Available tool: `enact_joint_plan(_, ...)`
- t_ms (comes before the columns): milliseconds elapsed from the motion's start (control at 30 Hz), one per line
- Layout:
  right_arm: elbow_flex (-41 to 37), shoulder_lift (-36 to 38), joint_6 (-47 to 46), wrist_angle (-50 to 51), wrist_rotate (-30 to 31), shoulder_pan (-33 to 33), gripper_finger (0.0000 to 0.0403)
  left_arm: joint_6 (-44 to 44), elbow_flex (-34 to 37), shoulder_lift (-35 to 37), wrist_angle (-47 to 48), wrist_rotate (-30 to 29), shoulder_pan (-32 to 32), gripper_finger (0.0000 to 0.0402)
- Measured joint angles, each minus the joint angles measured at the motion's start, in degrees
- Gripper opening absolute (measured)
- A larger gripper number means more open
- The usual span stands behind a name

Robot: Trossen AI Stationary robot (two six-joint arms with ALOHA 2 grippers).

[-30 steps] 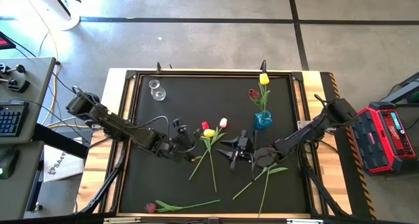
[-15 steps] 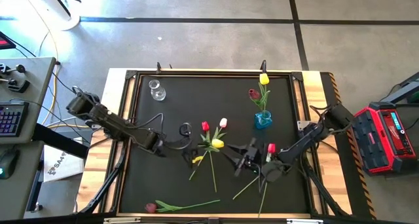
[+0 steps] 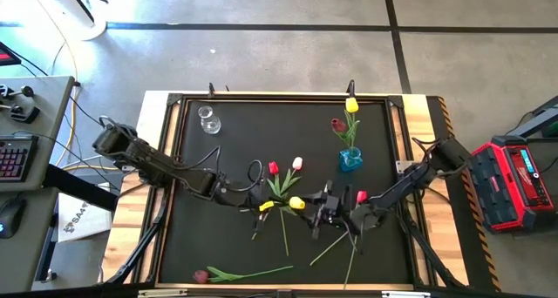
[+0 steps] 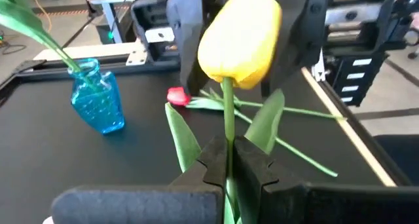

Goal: Sort flowers into vase by color
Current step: Put the yellow flower into the blue vase

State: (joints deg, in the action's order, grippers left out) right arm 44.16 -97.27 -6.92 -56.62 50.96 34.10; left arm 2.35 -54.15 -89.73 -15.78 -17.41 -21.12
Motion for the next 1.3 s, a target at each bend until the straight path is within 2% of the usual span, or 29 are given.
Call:
enact_joint_plan(300,0.0,0.0,0.51,1.53,-7.19,-3.46,0.0165,-0.07,0.0,0.02,-1.74,0.42,-0.09,0.0003)
enact_joint_plan(500,0.0,0.04,-0.25,1.47,-7.92,-4.39,0.0156,-0.04,0.0,0.02,-1.88,0.46,-0.05,0.0003)
enact_joint_plan(633,0.0,0.07,0.06,1.13,-7.93,-4.4,0.0112,0.33,0.0,0.02,-2.0,0.42,-0.01,0.0003)
enact_joint_plan(833,0.0,0.07,1.87,0.97,-7.82,-4.51,0.0013,1.6,0.0,0.02,-1.99,0.34,0.5,0.0003)
enact_joint_plan(1033,0.0,0.07,2.64,0.99,-5.24,-4.51,0.0008,4.79,0.0,0.02,-1.78,-1.09,0.58,0.0013)
enact_joint_plan(1167,0.0,1.22,4.28,3.21,-2.0,-4.42,0.0004,4.63,-0.03,0.05,0.28,-4.26,0.53,0.0047)
enact_joint_plan(1300,-0.02,5.55,4.18,10.03,2.16,-3.61,0.0002,4.9,-0.07,0.09,2.37,-5.02,0.44,0.0086)
